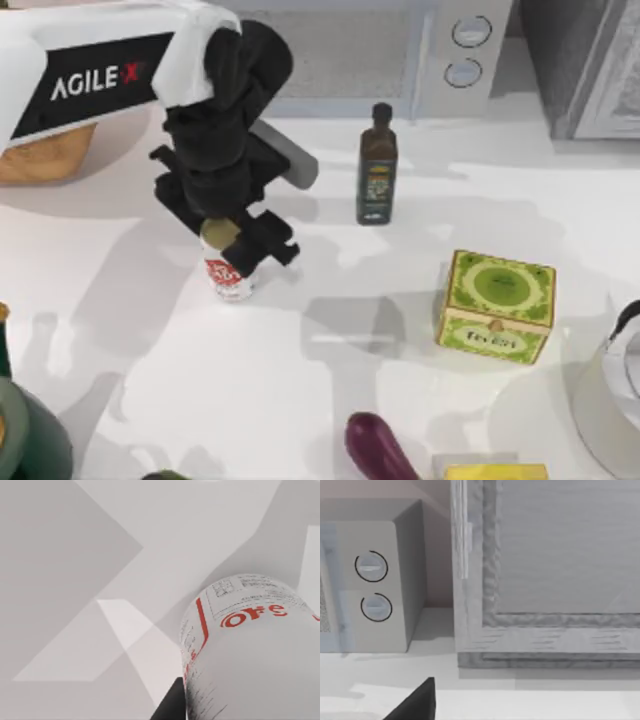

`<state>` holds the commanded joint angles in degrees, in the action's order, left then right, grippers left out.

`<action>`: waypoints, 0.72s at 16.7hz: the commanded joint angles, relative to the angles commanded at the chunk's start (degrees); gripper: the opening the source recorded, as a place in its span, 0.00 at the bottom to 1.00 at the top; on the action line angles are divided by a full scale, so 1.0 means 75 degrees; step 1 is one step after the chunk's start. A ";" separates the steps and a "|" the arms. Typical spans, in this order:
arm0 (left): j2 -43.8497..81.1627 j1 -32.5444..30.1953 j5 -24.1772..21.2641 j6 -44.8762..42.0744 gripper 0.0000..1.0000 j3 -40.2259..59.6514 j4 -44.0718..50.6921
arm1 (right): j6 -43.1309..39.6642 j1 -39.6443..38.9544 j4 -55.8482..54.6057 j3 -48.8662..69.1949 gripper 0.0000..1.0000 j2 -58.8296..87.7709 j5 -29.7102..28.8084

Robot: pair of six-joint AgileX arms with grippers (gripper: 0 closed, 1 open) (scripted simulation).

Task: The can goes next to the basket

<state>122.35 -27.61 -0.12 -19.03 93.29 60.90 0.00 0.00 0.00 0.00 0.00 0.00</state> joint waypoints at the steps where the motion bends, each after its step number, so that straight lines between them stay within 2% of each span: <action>1: -0.0012 0.0004 -0.0006 -0.0005 0.00 -0.0002 0.0002 | 0.0000 0.0000 0.0000 0.0000 1.00 0.0000 0.0000; 3: -0.0115 0.0101 -0.0037 -0.0083 0.00 -0.0004 0.0038 | 0.0000 0.0000 0.0000 0.0000 1.00 0.0000 0.0000; 6: -0.0668 0.0832 -0.0234 -0.0459 0.00 -0.0069 0.0303 | 0.0000 0.0000 0.0000 0.0000 1.00 0.0000 0.0000; 9: -0.1246 0.2190 -0.0403 -0.0867 0.00 -0.0288 0.0704 | 0.0000 0.0000 0.0000 0.0000 1.00 0.0000 0.0000; 12: -0.1694 0.3806 -0.0319 -0.0928 0.00 -0.0545 0.0948 | 0.0000 0.0000 0.0000 0.0000 1.00 0.0000 0.0000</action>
<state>109.64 0.93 -2.51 -25.99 89.21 68.01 0.00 0.00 0.00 0.00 0.00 0.00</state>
